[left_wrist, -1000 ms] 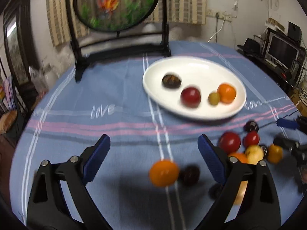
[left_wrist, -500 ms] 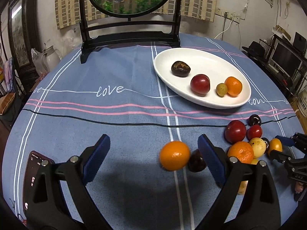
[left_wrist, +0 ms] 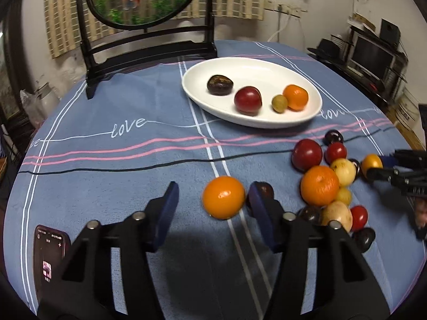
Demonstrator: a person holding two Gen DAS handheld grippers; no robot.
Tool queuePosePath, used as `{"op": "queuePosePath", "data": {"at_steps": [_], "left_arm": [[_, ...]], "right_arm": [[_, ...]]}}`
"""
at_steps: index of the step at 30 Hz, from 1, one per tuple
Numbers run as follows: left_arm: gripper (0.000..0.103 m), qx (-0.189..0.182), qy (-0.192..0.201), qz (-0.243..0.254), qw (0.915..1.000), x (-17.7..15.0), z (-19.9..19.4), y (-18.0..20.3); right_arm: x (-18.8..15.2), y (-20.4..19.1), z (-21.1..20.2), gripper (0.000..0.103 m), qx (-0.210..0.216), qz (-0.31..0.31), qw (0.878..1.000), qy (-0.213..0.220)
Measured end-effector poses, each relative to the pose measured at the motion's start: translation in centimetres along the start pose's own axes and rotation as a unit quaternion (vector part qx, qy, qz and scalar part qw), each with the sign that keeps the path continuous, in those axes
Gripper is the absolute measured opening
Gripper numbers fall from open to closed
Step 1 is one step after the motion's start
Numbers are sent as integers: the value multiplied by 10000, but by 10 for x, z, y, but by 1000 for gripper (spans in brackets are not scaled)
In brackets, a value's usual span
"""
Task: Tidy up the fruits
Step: 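Grasp the tangerine with the left tool while the right tool grasps the yellow-orange fruit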
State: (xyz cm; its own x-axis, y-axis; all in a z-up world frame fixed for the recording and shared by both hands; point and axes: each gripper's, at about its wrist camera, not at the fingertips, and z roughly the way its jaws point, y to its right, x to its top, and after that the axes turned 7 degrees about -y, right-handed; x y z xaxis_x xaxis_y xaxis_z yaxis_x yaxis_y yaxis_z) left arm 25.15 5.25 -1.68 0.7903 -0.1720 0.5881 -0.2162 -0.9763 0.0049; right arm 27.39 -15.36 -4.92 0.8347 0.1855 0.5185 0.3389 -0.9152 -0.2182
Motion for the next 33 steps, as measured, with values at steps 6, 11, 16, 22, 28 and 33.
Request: {"op": "queuePosePath", "data": {"at_steps": [6, 11, 16, 22, 28, 33], "left_arm": [[49, -101, -254, 282, 9992, -3, 16, 0], [37, -93, -543, 177, 9983, -2, 33, -3], [37, -13, -442, 135, 9989, 1, 36, -3], [38, -83, -321, -1, 9994, 12, 39, -8], [38, -41, -280, -8, 9996, 24, 46, -7], [38, 33, -249, -10, 9997, 37, 55, -4]], "right_arm": [[-1, 1, 0, 39, -4, -7, 10000, -4], [-1, 1, -1, 39, -28, -28, 10000, -8], [-1, 0, -1, 39, -39, -36, 10000, -11], [-2, 0, -1, 39, -56, -47, 10000, -8], [-1, 0, 0, 39, -51, -43, 10000, -10], [-2, 0, 0, 39, -30, -27, 10000, -13]]}}
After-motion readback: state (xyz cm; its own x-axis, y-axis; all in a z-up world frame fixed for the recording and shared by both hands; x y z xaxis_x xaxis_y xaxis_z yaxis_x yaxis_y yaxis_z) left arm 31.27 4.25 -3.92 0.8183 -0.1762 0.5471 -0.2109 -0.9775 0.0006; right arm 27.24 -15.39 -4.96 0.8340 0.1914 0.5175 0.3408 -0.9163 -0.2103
